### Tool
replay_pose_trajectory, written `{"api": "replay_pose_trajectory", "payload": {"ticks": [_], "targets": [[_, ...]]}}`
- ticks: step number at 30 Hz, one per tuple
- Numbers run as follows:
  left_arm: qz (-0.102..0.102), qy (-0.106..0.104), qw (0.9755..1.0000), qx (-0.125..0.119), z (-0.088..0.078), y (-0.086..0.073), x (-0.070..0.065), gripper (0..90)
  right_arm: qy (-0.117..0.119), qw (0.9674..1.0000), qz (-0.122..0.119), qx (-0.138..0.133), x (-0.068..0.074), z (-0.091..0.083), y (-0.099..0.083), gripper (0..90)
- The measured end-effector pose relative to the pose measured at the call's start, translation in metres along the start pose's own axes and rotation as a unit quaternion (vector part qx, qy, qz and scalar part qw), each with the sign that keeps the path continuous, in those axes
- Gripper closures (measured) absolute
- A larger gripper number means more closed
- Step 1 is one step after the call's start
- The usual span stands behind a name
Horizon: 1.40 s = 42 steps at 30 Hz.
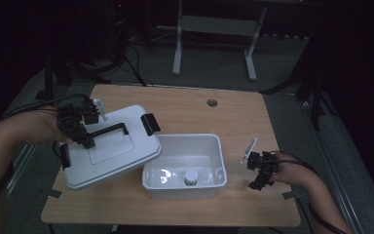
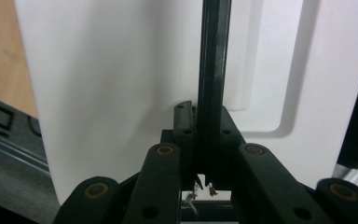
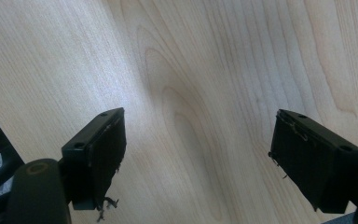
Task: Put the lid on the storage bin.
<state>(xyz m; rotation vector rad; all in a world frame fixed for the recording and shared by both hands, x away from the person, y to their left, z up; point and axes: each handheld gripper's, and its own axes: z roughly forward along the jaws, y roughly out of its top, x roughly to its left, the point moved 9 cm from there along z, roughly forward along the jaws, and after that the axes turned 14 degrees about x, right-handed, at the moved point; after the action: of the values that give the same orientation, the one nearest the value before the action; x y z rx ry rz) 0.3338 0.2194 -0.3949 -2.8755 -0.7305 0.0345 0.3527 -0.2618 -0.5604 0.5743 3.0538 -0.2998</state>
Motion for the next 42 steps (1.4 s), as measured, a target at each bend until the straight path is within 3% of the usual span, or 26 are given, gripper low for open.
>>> {"api": "replay_pose_trajectory", "payload": {"ticks": [4, 6, 7, 9, 16, 18, 20, 32, 33, 36, 39, 42], "targets": [[0.023, 0.007, 0.9997, 0.006, -0.002, 0.019, -0.005, 83.7, 0.001, 1.0, 0.0, -0.002, 0.0, 0.0, 0.0, 17.7], [0.023, 0.007, 0.9997, 0.006, -0.002, 0.019, -0.005, 83.7, 0.0, 1.0, -0.001, -0.002, 0.0, 0.001, 0.0, 17.7], [0.041, 0.008, 0.9991, 0.006, -0.004, 0.036, -0.011, 83.7, 0.001, 1.0, 0.0, -0.004, 0.0, 0.001, 0.0, 17.7], [0.054, 0.007, 0.9985, 0.007, -0.004, 0.045, -0.014, 83.7, 0.002, 1.0, 0.001, -0.006, 0.0, 0.001, -0.001, 17.7], [0.083, 0.009, 0.9965, 0.004, -0.008, 0.074, -0.024, 83.7, 0.003, 1.0, 0.004, -0.005, 0.0, 0.002, -0.006, 17.7], [0.083, 0.009, 0.9965, 0.004, -0.008, 0.074, -0.024, 83.6, 0.003, 1.0, 0.004, -0.005, 0.0, 0.002, -0.007, 17.7], [0.103, 0.021, 0.9945, -0.001, -0.012, 0.091, -0.03, 83.6, 0.002, 1.0, 0.006, -0.007, 0.0, 0.0, -0.009, 17.8], [0.153, 0.028, 0.9877, -0.013, -0.017, 0.135, -0.054, 83.6, 0.001, 0.9999, 0.006, -0.01, 0.001, -0.002, -0.01, 17.7], [0.161, 0.029, 0.9863, -0.017, -0.016, 0.139, -0.056, 83.7, 0.001, 0.9999, 0.004, -0.01, 0.001, -0.002, -0.01, 17.7], [0.164, 0.028, 0.9859, -0.018, -0.016, 0.143, -0.059, 83.6, 0.001, 0.9999, 0.003, -0.01, 0.001, -0.001, -0.009, 17.7], [0.178, 0.031, 0.9835, -0.011, -0.01, 0.157, -0.066, 83.7, 0.002, 1.0, 0.001, -0.004, 0.002, -0.001, -0.009, 17.9], [0.177, 0.033, 0.9836, -0.005, -0.005, 0.163, -0.066, 83.7, 0.001, 1.0, 0.0, -0.007, 0.003, -0.002, -0.007, 17.9]]}}
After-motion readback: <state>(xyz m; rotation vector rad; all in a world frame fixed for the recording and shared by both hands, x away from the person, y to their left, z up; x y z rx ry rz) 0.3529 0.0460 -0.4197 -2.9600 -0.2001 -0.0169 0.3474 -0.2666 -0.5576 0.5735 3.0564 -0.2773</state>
